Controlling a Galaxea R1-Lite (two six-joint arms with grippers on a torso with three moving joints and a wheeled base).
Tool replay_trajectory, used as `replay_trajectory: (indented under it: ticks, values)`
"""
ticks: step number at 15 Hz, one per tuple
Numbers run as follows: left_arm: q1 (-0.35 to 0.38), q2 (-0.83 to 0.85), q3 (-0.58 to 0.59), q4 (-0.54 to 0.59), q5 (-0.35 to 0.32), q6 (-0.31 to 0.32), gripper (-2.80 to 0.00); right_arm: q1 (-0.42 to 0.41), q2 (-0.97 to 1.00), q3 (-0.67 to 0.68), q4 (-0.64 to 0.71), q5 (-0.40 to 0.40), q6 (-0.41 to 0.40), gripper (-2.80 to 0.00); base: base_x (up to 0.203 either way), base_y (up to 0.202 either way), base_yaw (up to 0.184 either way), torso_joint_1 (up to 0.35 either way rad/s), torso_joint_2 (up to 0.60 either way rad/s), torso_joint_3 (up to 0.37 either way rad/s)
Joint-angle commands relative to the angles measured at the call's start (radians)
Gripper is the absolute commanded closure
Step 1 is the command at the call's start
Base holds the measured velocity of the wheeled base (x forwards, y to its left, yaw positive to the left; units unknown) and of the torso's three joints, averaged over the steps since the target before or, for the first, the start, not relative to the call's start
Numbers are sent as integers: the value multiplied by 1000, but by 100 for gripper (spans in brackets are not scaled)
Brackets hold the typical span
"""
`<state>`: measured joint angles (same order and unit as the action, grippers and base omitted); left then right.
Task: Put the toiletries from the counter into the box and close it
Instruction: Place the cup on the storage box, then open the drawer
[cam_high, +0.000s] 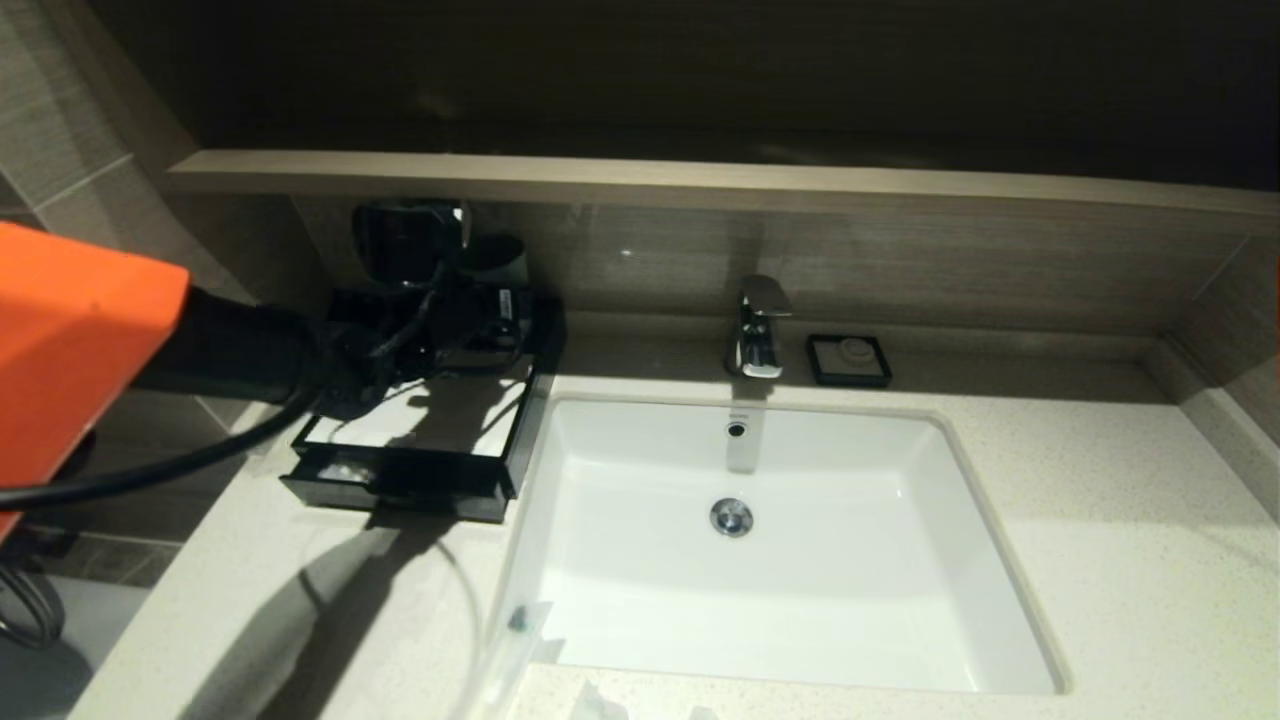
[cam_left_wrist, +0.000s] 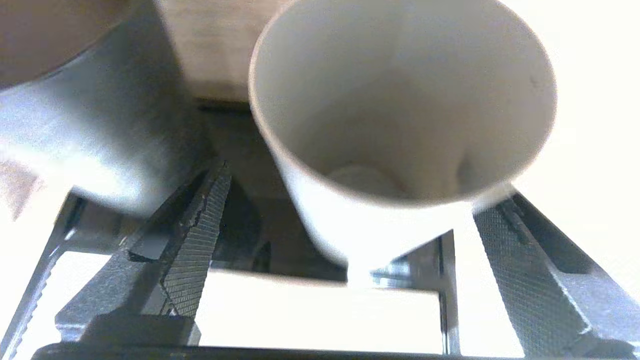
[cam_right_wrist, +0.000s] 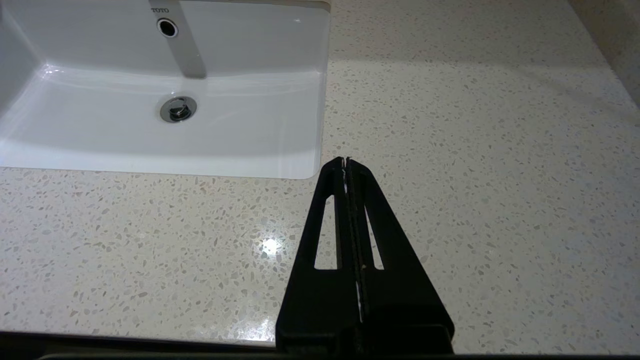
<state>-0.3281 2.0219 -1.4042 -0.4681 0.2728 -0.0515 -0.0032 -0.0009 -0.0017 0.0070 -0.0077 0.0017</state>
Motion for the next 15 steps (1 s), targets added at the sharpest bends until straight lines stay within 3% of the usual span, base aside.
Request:
replay_trajectory:
  ticks: [1, 5, 10, 11, 15]
  values:
    - [-2, -67, 81, -5, 2, -3, -280, 0, -1, 0, 1, 0, 0, 0, 0, 0, 0, 0, 0, 0]
    - [-6, -178, 281, -53, 2, -11, -280, 0, -1, 0, 0, 0, 0, 0, 0, 0, 0, 0, 0, 0]
    - [-9, -357, 435, -66, 2, -14, -280, 0, -1, 0, 0, 0, 0, 0, 0, 0, 0, 0, 0, 0]
    - [-9, -392, 469, -63, 2, -15, 0, 0, -1, 0, -1, 0, 0, 0, 0, 0, 0, 0, 0, 0]
    - [-9, -493, 608, -55, 2, -16, 0, 0, -1, 0, -1, 0, 0, 0, 0, 0, 0, 0, 0, 0]
